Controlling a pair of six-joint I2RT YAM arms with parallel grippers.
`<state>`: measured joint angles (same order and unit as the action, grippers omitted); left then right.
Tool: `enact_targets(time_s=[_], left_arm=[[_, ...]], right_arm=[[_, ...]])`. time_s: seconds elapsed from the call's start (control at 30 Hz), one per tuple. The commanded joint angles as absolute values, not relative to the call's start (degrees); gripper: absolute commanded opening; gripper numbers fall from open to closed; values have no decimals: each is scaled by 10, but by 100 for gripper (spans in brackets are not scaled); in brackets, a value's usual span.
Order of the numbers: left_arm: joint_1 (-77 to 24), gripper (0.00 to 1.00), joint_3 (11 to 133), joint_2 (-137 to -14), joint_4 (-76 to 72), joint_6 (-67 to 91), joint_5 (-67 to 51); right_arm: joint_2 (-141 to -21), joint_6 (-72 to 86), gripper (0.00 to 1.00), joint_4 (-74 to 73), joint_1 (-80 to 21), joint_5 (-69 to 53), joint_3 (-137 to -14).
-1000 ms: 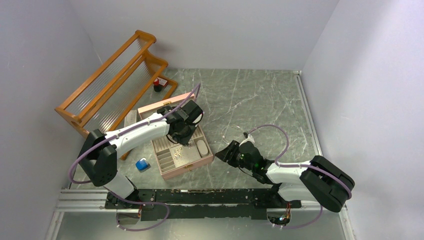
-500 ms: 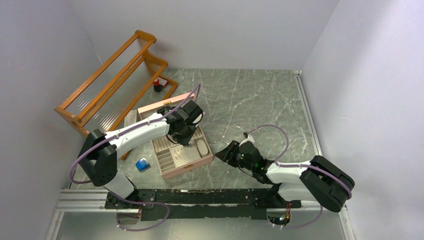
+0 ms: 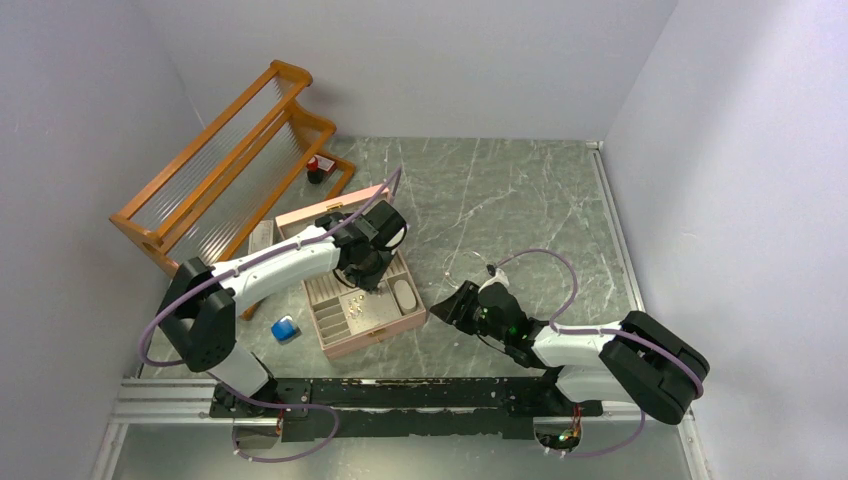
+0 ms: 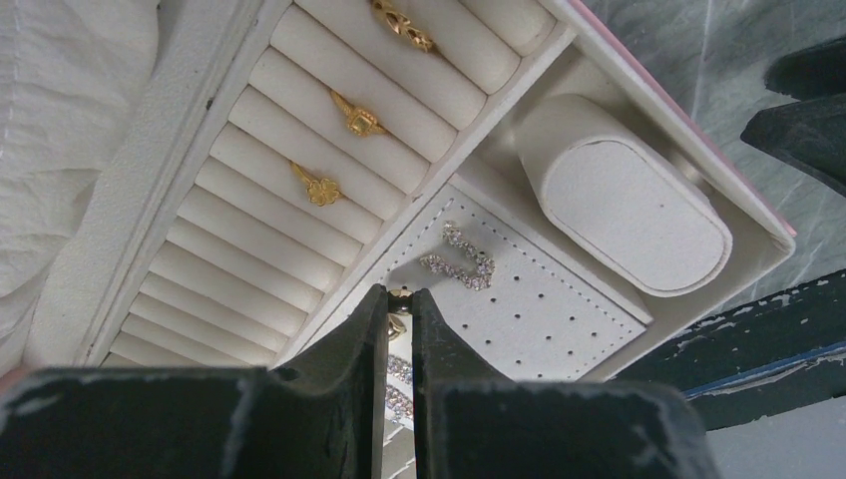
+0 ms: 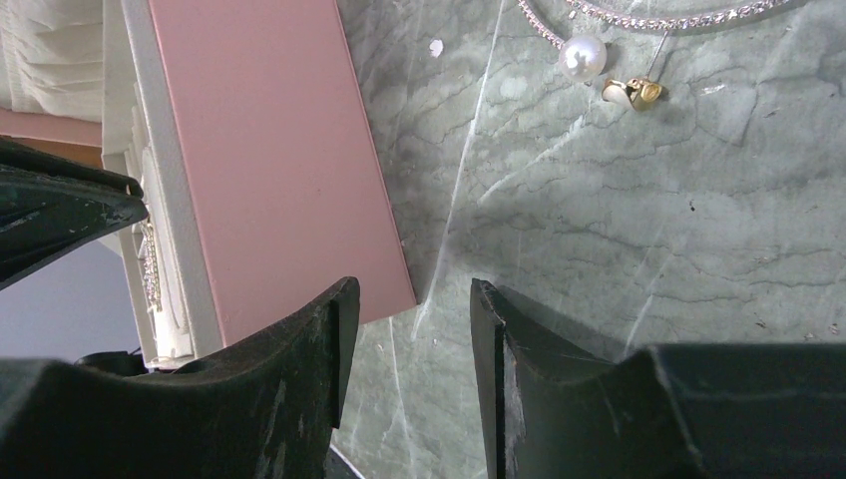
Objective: Organize the mixed jewelry
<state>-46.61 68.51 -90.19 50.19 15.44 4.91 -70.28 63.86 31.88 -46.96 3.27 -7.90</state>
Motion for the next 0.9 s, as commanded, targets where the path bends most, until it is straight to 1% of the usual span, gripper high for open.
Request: enact_targets(time_s=[0.0,0.13,0.27,0.4,0.63,0.77,0.87], left_arm=[[-469,6,683,-912,493,159,47],[-469,8,682,-910,493,159,40],[-469,13,678,-908,496,157,35],[-469,24,684,-903,499,155,36],[-469,36,684,-901,487,156,31],[-469,37,680,-899,477,159,29],[-469,35,676,-897,465,160,20]], right_arm=[[-709,634,49,331,-474,41,-86],[-709,634,49,331,-474,41,-87],[-710,633,49,331,-474,40,-87],[-711,632,49,330,-474,40,-88],[-707,633,49,330,-473,42,-86],[-706,634,49,331,-474,41,-85],[-707,634,49,332,-474,41,-85]])
